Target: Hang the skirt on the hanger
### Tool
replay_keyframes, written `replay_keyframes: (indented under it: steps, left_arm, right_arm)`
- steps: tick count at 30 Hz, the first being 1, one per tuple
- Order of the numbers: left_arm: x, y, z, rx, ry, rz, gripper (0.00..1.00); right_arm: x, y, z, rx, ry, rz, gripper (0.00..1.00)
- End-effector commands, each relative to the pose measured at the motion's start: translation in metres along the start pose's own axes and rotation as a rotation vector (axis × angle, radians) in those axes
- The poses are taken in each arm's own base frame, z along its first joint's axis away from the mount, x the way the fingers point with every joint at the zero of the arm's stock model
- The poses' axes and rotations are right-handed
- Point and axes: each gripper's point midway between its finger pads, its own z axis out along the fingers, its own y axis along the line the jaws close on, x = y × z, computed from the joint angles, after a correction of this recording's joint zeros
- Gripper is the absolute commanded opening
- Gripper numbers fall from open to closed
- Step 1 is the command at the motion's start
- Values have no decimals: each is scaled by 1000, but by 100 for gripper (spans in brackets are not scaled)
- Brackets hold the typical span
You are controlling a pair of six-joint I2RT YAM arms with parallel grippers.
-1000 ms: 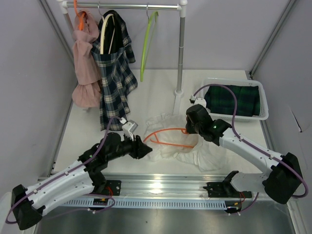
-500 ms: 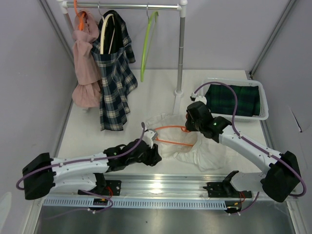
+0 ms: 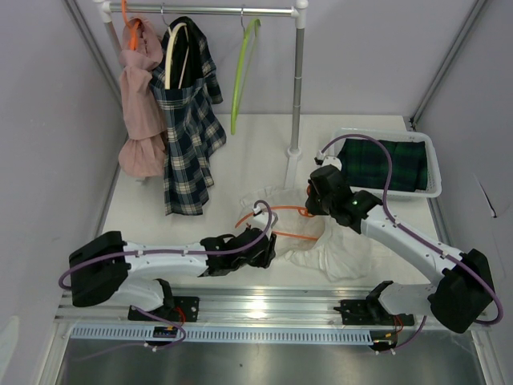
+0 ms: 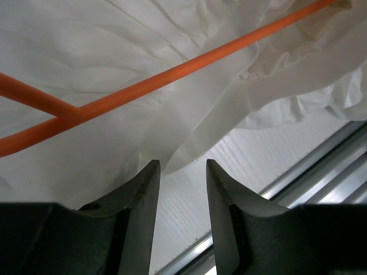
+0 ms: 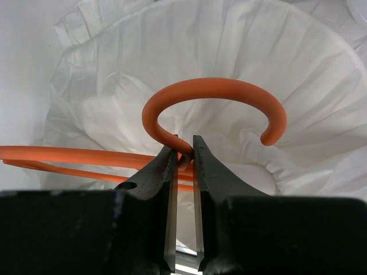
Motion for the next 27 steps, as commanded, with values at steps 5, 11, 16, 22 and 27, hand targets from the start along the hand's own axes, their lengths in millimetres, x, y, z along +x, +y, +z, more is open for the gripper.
replay_keyframes:
  steps: [5, 11, 16, 22, 27]
  left_arm:
    - [-12, 10, 7, -107, -48, 22, 43]
    - [-10, 8, 15, -118, -47, 52, 43]
    - [-13, 9, 19, -142, -65, 62, 41]
    - [-16, 19, 20, -197, -94, 68, 19]
    - [-22, 17, 13, -181, -115, 68, 0]
  right_arm:
    - [-21, 7, -9, -40, -58, 35, 0]
    - [-21, 7, -9, -42, -57, 34, 0]
    - [-20, 6, -10, -43, -56, 35, 0]
    - [-21, 6, -11, -46, -62, 37, 0]
    - [-22, 3, -12, -46, -75, 38, 0]
